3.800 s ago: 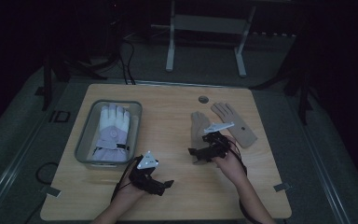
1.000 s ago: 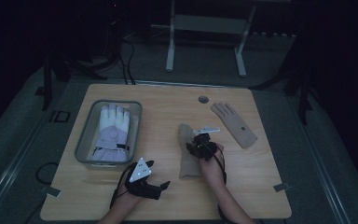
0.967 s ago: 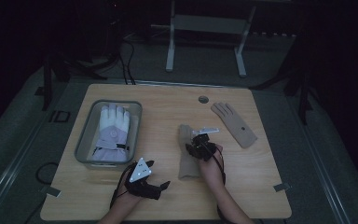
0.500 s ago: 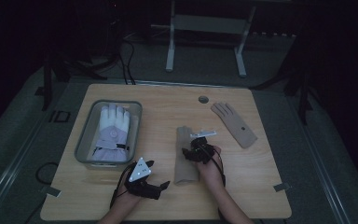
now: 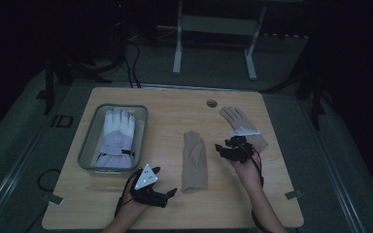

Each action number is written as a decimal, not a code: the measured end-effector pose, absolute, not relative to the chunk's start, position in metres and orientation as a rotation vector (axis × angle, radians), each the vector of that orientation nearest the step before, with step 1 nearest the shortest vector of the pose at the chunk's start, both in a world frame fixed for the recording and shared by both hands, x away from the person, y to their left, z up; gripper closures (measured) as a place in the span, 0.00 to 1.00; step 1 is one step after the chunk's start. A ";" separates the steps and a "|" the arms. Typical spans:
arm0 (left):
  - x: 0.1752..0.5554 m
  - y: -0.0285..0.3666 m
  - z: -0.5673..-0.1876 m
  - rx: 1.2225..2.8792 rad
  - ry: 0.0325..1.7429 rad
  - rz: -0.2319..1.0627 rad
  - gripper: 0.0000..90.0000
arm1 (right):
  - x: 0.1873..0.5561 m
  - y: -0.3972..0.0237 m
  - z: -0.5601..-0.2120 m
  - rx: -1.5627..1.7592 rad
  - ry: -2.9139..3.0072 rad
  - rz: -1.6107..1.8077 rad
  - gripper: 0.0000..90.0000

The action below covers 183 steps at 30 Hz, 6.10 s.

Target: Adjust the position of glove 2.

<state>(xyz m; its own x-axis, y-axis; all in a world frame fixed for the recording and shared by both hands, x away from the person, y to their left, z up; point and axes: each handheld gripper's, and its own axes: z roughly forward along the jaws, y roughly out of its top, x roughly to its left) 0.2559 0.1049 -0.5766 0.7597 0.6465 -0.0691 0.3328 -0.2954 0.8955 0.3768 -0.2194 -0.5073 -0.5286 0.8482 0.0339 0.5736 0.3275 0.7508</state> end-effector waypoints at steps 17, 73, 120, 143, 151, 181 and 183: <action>0.256 0.105 -0.577 1.908 0.745 0.361 0.04 | 0.419 -0.279 -0.486 1.268 2.175 1.030 0.43; 0.257 0.106 -0.577 1.902 0.758 0.349 0.04 | 0.501 -0.303 -0.542 1.512 2.128 0.790 0.84; 0.254 0.105 -0.577 1.901 0.720 0.369 0.04 | 0.344 -0.313 -0.551 1.807 1.802 0.856 0.70; 0.255 0.106 -0.577 1.892 0.718 0.349 0.04 | 0.360 -0.351 -0.515 1.235 2.191 0.982 0.53; 0.255 0.107 -0.577 1.890 0.712 0.354 0.04 | 0.364 -0.351 -0.543 1.267 2.218 0.973 0.52; 0.254 0.106 -0.577 1.889 0.711 0.365 0.04 | 0.357 -0.310 -0.493 1.419 1.971 0.975 0.86; 0.254 0.106 -0.577 1.890 0.710 0.366 0.04 | 0.355 -0.304 -0.487 1.411 1.962 0.983 0.86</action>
